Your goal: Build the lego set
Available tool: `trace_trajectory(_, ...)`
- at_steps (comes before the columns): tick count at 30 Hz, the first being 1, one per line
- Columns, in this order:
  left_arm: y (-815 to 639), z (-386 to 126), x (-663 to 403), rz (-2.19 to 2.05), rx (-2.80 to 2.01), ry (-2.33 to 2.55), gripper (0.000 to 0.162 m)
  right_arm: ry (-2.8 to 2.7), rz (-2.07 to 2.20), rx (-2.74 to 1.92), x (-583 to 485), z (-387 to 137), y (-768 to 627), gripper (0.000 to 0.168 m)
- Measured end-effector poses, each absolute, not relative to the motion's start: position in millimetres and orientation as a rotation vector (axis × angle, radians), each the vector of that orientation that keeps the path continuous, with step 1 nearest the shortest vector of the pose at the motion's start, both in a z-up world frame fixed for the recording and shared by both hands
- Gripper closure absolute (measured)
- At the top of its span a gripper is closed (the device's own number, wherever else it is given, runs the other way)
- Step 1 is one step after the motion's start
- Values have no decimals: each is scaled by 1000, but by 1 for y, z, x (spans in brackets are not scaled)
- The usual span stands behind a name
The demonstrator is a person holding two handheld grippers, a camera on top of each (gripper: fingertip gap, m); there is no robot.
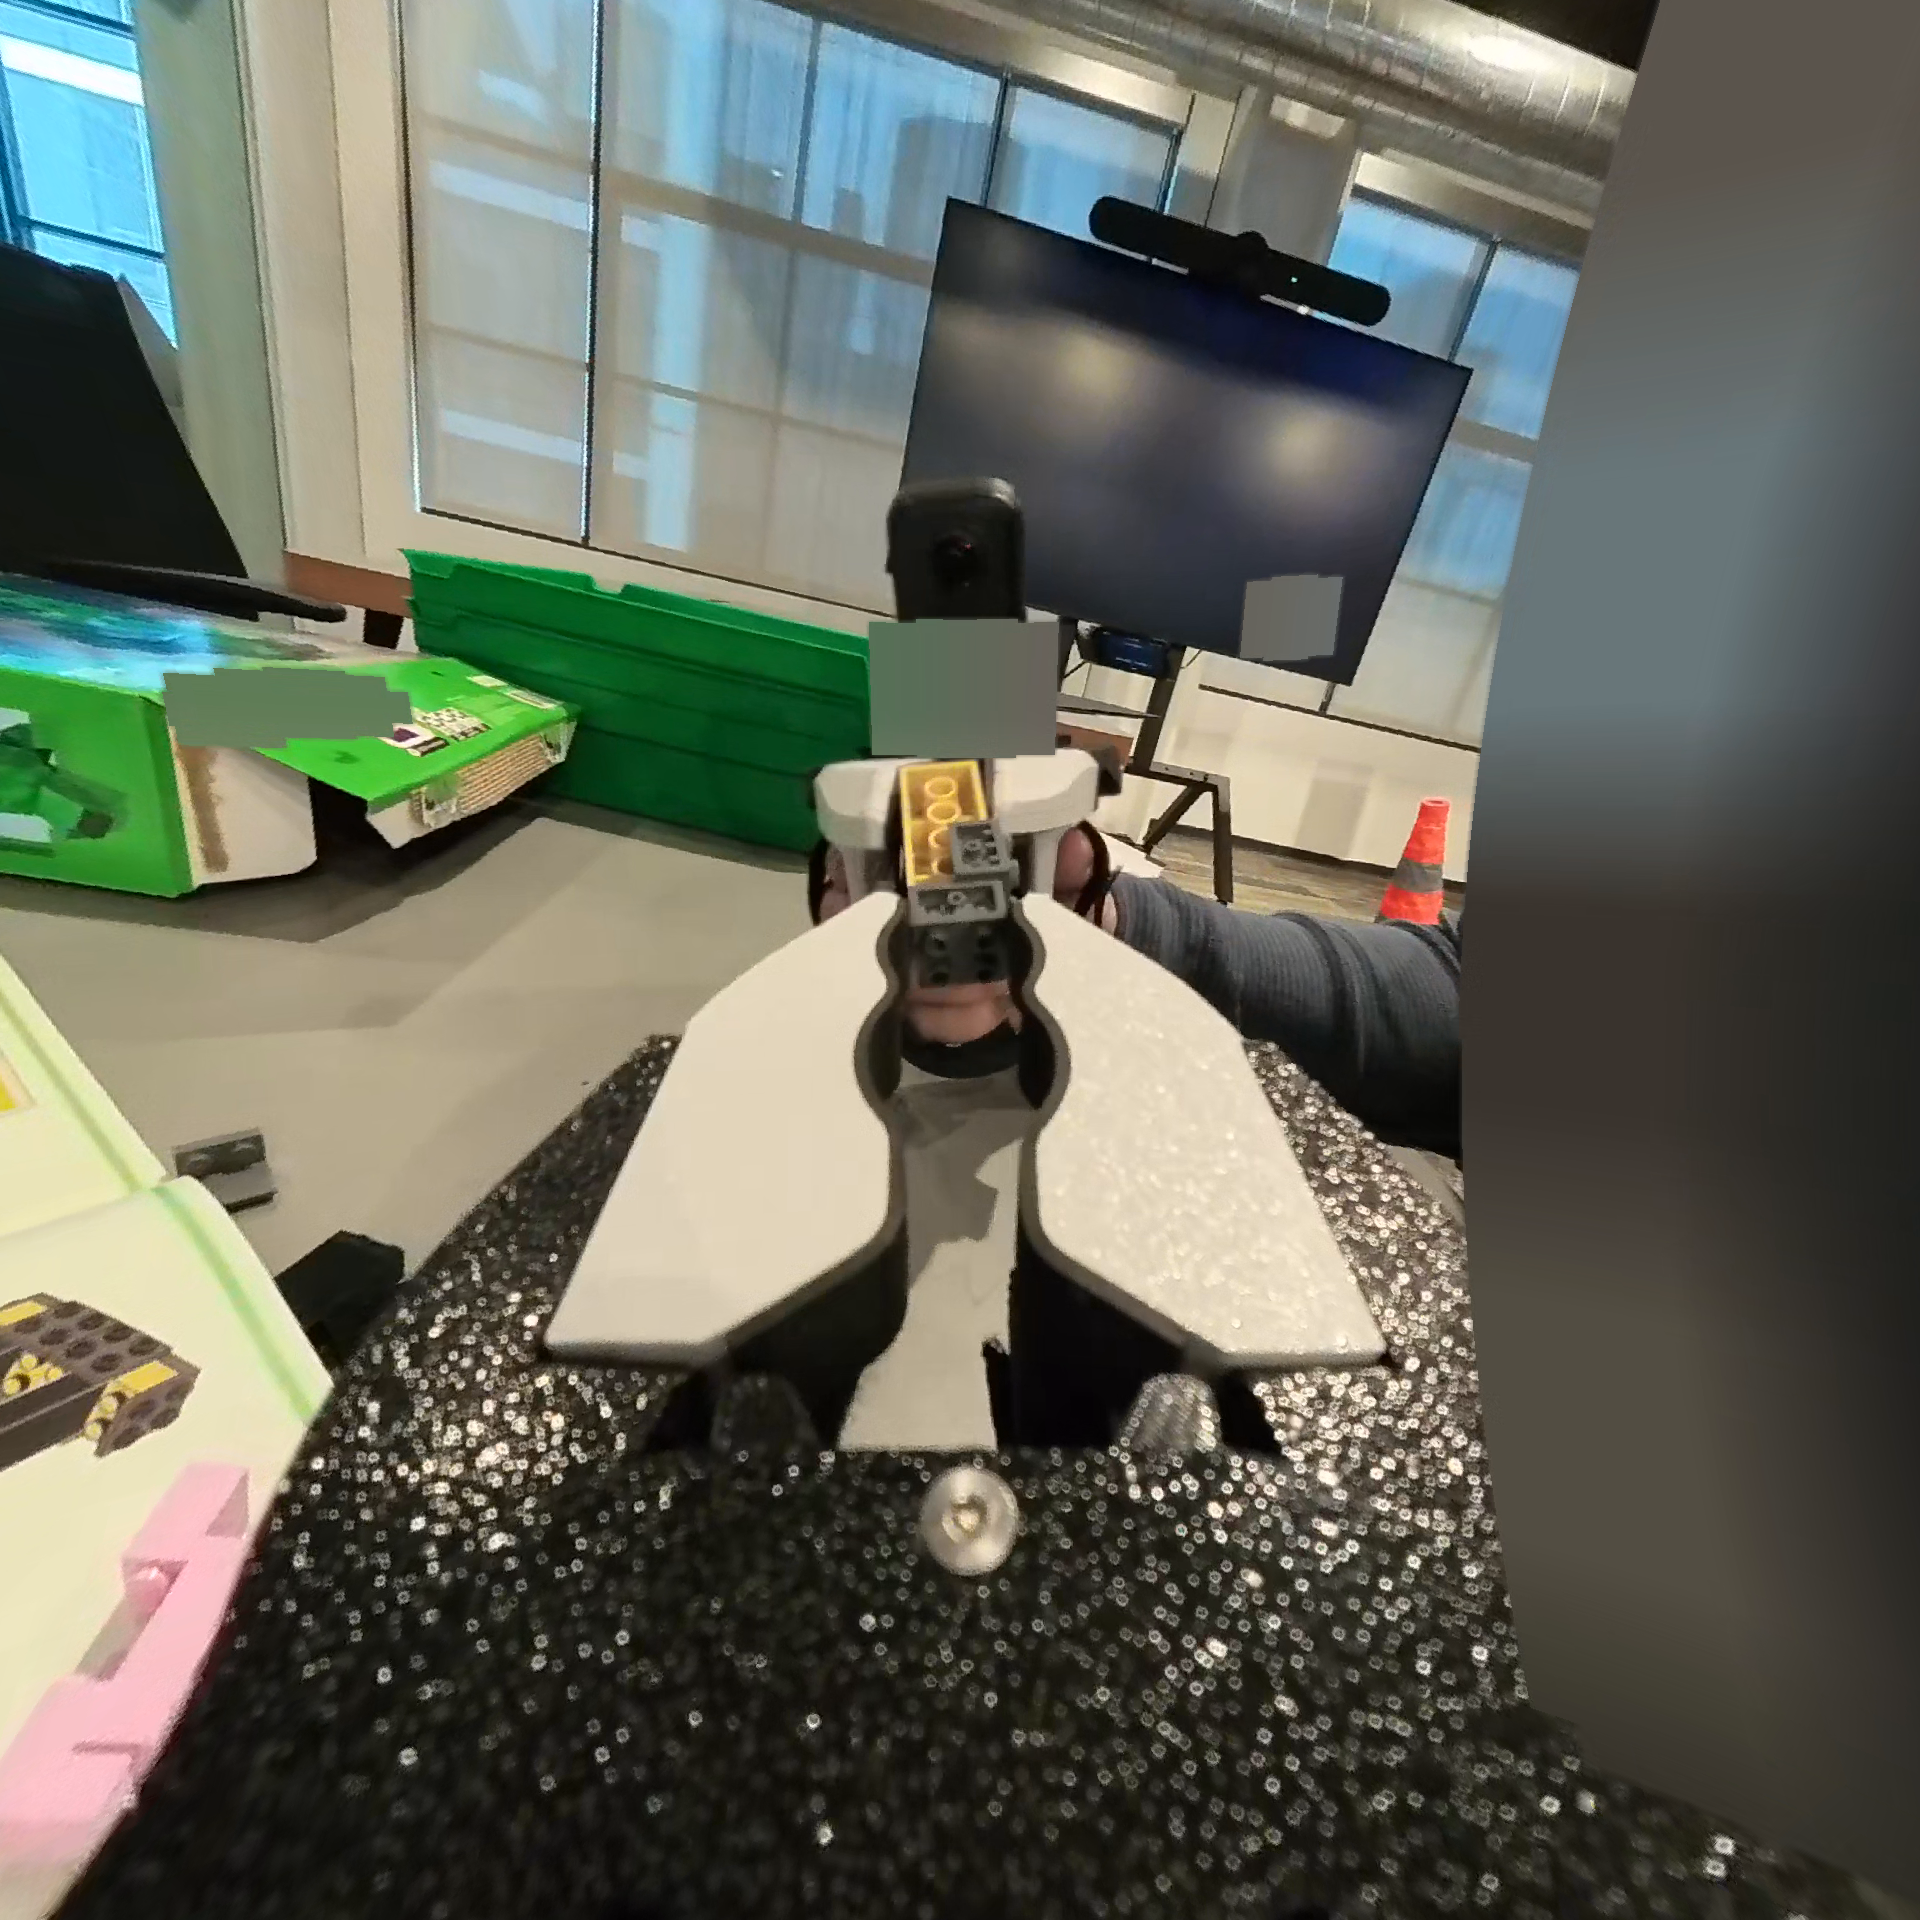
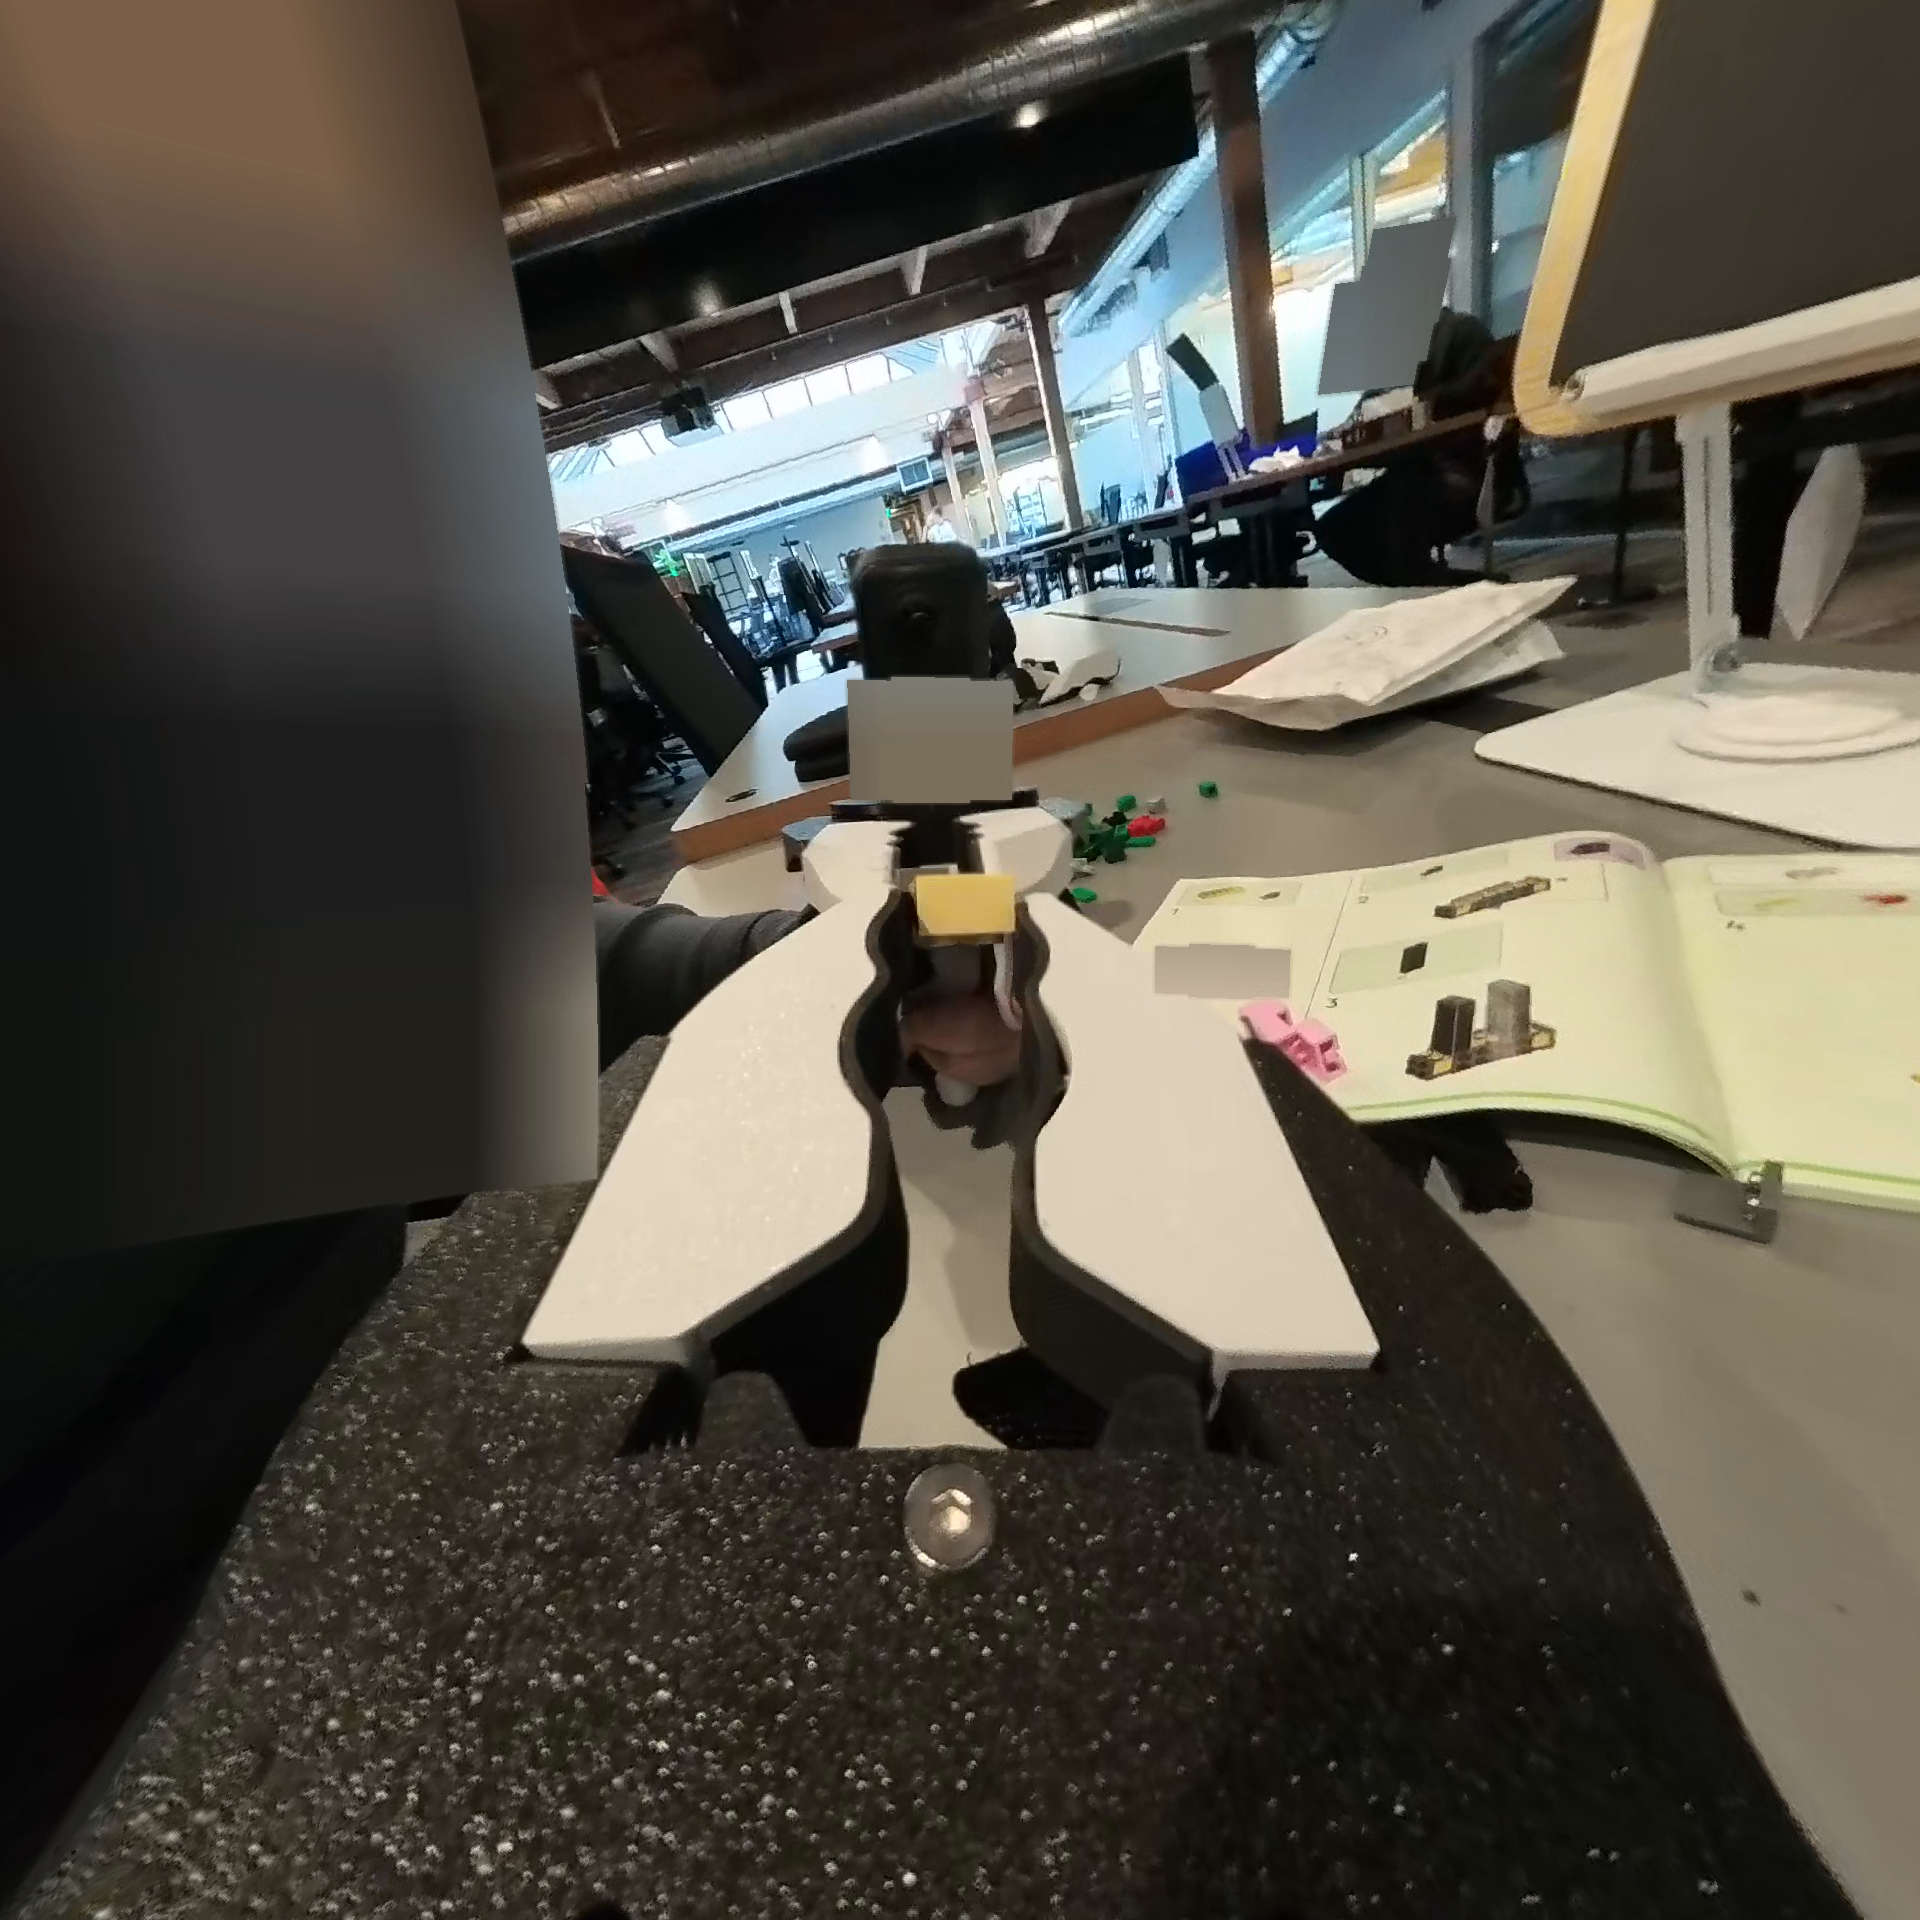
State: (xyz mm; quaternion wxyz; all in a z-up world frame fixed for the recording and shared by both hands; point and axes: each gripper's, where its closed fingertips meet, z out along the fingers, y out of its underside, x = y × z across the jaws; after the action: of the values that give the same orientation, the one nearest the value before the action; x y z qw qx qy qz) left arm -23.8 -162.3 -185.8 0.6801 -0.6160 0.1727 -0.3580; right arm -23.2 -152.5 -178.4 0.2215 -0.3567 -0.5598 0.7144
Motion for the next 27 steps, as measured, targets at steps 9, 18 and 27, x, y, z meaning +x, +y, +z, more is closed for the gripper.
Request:
trace_trajectory(9,-157,-188,-21,-781,-1410,362,118,-1505,1923,-841,-19,-171,-156,152)
trace_trajectory(18,-159,-185,-14,-867,-1384,344,124,-1518,1888,-739,-18,-170,-166,151)
trace_trajectory(27,-163,-183,-9,-855,-1364,383,138,-1518,1884,-712,-16,-170,-167,152)
